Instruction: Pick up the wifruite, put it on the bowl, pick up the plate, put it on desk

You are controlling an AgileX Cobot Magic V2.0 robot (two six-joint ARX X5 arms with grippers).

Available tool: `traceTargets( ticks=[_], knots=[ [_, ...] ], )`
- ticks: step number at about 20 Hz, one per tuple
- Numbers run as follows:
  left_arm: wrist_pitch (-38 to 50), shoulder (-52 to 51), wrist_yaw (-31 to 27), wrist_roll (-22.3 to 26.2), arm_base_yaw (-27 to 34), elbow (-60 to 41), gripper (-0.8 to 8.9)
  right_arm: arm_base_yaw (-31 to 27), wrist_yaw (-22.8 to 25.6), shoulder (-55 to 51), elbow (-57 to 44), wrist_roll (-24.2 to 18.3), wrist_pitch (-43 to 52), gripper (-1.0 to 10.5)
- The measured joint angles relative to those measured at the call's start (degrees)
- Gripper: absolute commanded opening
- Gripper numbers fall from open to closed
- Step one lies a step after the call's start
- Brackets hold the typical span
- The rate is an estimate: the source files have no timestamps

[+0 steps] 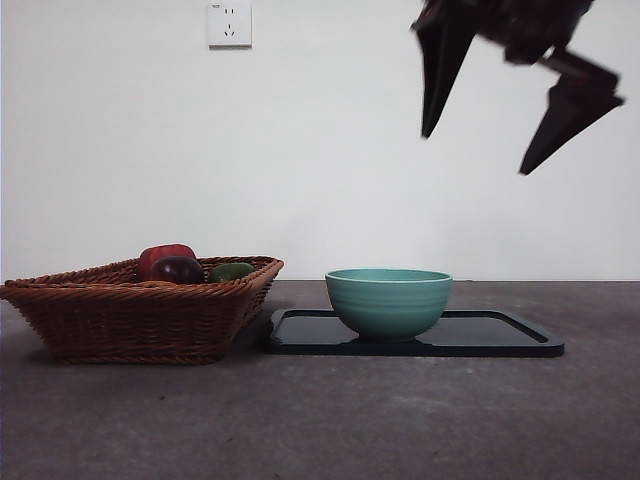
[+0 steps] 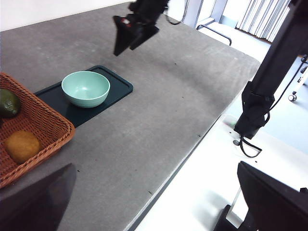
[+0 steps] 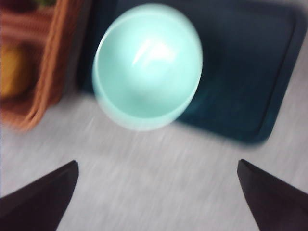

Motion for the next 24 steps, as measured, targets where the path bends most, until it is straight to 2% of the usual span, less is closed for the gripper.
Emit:
traceTargets(
  ticks=[4, 10, 12, 17, 20, 24],
  knots=[
    [0.00, -0.02, 0.00, 0.00, 0.00, 0.00, 6.48, -0.04, 2.62, 9.25, 5.42, -0.22, 2.21, 5.4],
    [0.00, -0.02, 0.00, 0.00, 0.00, 0.00, 6.48, -0.04, 2.84, 20.00, 7.61, -0.04, 4.81, 5.2],
    [0.00, -0.02, 0.00, 0.00, 0.00, 0.00, 6.48, -0.04, 2.84, 22.34, 7.63, 0.09, 4.92, 4.1],
    [0.00, -0.02, 0.00, 0.00, 0.00, 0.00, 6.48, -0.04, 2.86, 24.02, 7.63, 0.13, 4.79, 0.2],
    [0.00, -0.04, 0.00, 0.00, 0.00, 0.00, 6.48, -0.04, 5.49, 24.02, 7.63, 0.26, 4.55, 0.1],
    [0.00, -0.04, 0.00, 0.00, 0.00, 0.00, 6.48, -0.04, 6.19, 22.93, 7.65, 0.28, 3.37, 0.1]
  ],
)
